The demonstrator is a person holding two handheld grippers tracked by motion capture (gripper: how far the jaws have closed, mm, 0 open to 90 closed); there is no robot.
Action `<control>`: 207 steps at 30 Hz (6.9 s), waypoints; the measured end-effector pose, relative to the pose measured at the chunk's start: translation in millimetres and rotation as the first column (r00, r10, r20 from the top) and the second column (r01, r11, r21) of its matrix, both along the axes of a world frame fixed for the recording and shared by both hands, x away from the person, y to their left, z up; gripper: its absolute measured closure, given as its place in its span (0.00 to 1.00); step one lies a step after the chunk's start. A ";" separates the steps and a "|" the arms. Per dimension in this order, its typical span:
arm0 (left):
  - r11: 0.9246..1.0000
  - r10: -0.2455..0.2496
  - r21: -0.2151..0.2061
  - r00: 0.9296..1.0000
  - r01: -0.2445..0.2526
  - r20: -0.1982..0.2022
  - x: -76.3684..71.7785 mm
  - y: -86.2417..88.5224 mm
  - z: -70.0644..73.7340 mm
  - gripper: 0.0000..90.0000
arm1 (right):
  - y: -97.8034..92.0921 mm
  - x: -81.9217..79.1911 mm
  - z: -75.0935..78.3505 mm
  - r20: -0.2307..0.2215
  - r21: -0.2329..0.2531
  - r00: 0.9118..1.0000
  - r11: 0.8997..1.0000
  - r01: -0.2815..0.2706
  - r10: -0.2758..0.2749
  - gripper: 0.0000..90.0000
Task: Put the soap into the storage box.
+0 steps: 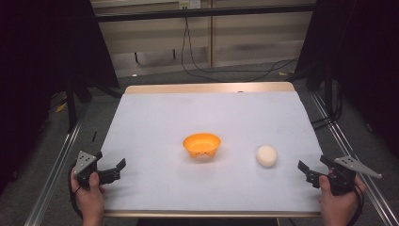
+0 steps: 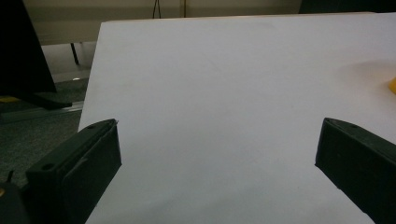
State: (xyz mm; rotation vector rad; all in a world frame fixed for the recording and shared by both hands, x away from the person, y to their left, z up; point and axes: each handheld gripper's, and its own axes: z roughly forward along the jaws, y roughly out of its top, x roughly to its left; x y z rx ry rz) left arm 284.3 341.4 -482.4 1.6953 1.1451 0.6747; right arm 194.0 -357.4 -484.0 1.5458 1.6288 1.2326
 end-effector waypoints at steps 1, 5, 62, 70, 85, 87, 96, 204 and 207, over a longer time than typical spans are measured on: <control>1.000 0.004 -0.008 1.000 -0.004 -0.008 0.4 -0.3 -0.2 0.00 | 1.1 0.1 0.1 0.003 -0.014 1.000 1.000 0.004 -0.004 0.09; 1.000 0.006 -0.002 1.000 -0.006 -0.008 0.6 -0.1 0.0 0.00 | 7.1 0.1 1.5 0.001 -0.076 1.000 0.997 0.013 -0.013 0.10; 1.000 0.003 0.006 1.000 -0.003 -0.028 2.7 -0.6 -0.2 0.00 | 70.7 74.8 27.7 -0.475 -0.135 0.819 0.893 -0.429 0.321 0.07; 1.000 0.001 0.007 1.000 -0.001 -0.030 2.9 -0.7 -0.2 0.00 | 79.5 81.8 28.7 -0.482 -0.126 0.805 0.882 -0.454 0.346 0.11; 1.000 -0.008 0.008 0.999 0.008 -0.033 3.7 -0.4 -0.1 0.00 | 95.3 96.7 20.6 -0.503 -0.132 0.797 0.882 -0.453 0.334 0.18; 1.000 -0.007 -0.001 0.999 0.007 -0.036 3.5 -0.9 -0.3 0.00 | 96.5 98.0 20.0 -0.499 -0.127 0.798 0.883 -0.452 0.337 0.19; 1.000 -0.001 0.000 0.999 0.001 -0.038 3.4 -0.7 -0.3 0.00 | 100.8 102.4 18.1 -0.509 -0.132 0.797 0.886 -0.445 0.325 0.22; 1.000 -0.007 -0.003 0.999 0.007 -0.051 5.2 -1.2 -0.6 0.01 | 171.9 135.4 78.3 -0.458 -0.125 0.746 0.796 -0.593 0.484 0.26; 1.000 -0.001 0.000 0.998 0.002 -0.055 5.7 -1.3 -0.5 0.01 | 175.5 136.4 80.4 -0.458 -0.121 0.742 0.792 -0.598 0.490 0.26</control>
